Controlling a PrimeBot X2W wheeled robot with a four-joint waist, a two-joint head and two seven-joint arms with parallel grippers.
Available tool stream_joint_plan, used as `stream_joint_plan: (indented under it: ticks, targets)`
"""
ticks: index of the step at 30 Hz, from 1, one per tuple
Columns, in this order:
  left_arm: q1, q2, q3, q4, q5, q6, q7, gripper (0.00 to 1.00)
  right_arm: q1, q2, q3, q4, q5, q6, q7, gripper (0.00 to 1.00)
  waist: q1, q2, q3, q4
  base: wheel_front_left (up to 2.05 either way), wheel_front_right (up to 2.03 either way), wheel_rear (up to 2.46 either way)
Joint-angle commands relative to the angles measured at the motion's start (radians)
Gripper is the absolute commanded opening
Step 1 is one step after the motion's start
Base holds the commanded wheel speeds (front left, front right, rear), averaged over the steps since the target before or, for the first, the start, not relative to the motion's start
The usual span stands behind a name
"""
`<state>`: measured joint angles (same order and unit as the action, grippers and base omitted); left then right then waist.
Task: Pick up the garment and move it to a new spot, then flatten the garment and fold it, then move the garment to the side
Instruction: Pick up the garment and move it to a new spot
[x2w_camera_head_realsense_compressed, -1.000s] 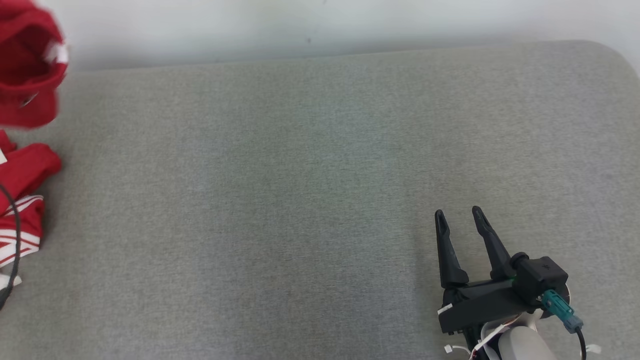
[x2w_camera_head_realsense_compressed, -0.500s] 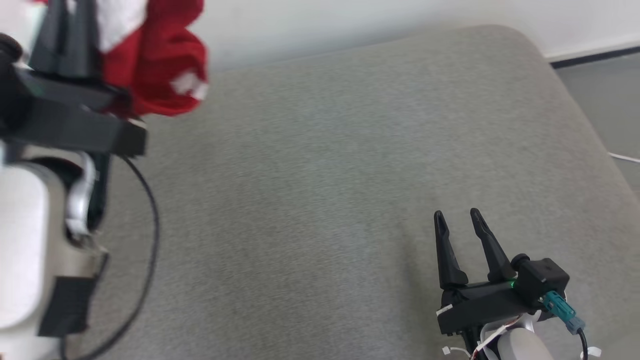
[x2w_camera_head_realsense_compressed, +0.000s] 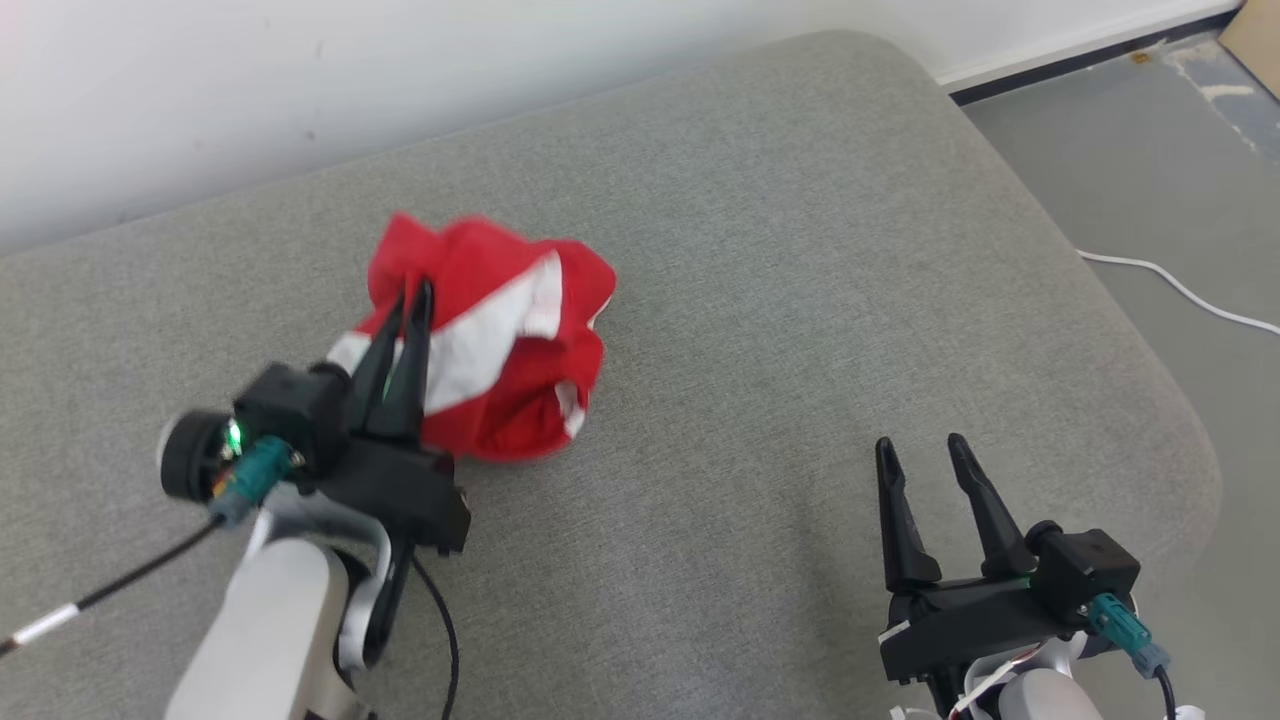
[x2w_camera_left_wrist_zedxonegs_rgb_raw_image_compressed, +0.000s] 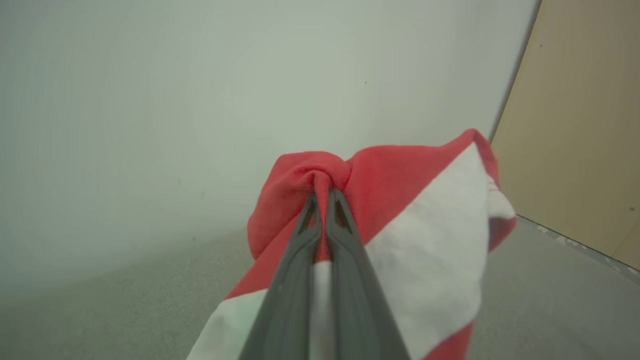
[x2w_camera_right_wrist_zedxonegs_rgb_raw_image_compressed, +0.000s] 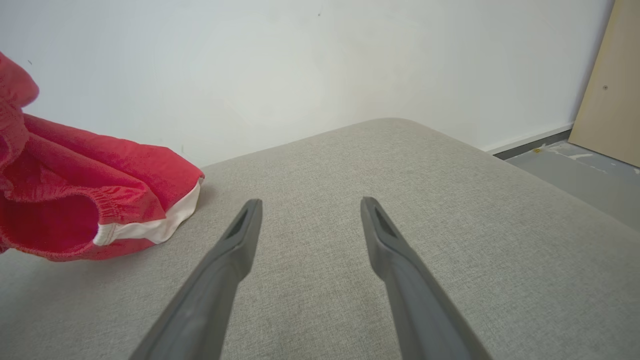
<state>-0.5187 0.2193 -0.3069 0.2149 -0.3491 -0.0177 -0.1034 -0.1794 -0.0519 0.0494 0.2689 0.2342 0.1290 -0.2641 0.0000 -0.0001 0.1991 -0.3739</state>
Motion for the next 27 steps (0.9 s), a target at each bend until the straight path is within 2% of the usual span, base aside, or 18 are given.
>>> stream_joint_plan:
  ticks: [1,4,8,9,10,15,19,27]
  targets:
    - [0.021,-0.001,-0.006,0.025,0.010,0.004,-0.009,0.00,0.002,0.003,0.006,0.003,-0.005,0.003,-0.001,1.00,0.0000,0.0001,0.003,0.006,0.00,0.00,0.00]
    - [0.057,-0.035,-0.020,0.144,-0.022,-0.014,-0.042,0.00,-0.004,0.002,0.014,0.011,-0.009,0.003,-0.001,1.00,0.0000,0.0001,-0.003,0.021,0.00,0.00,0.00]
    - [0.064,-0.052,-0.036,0.249,-0.024,-0.026,-0.072,0.00,-0.015,0.003,0.019,0.021,-0.013,0.003,-0.001,1.00,0.0000,0.0001,-0.016,0.035,0.00,0.00,0.00]
    - [0.056,-0.060,-0.039,0.261,-0.024,-0.025,-0.085,0.94,-0.014,0.003,0.018,0.021,-0.013,0.003,-0.001,1.00,0.0000,0.0001,-0.021,0.040,0.00,0.00,0.00]
    - [0.046,-0.069,-0.035,0.267,-0.030,-0.027,-0.101,1.00,-0.011,0.002,0.017,0.022,-0.014,0.003,-0.001,1.00,0.0000,0.0001,-0.029,0.044,0.00,0.00,0.00]
    - [0.020,-0.077,-0.016,0.227,-0.018,-0.017,-0.148,1.00,0.012,0.003,0.004,0.012,-0.022,0.003,-0.001,1.00,0.0000,0.0001,-0.066,0.078,0.00,0.00,0.00]
    - [0.026,-0.054,0.020,0.159,0.006,0.008,-0.160,1.00,0.030,0.002,-0.015,-0.006,-0.034,0.003,-0.001,1.00,0.0000,0.0001,-0.096,0.115,0.00,0.00,0.00]
    - [0.142,-0.004,0.119,0.046,0.032,0.049,-0.162,1.00,0.064,0.002,-0.033,-0.032,-0.062,0.003,0.000,1.00,0.0000,0.0001,-0.143,0.202,0.00,0.00,0.00]
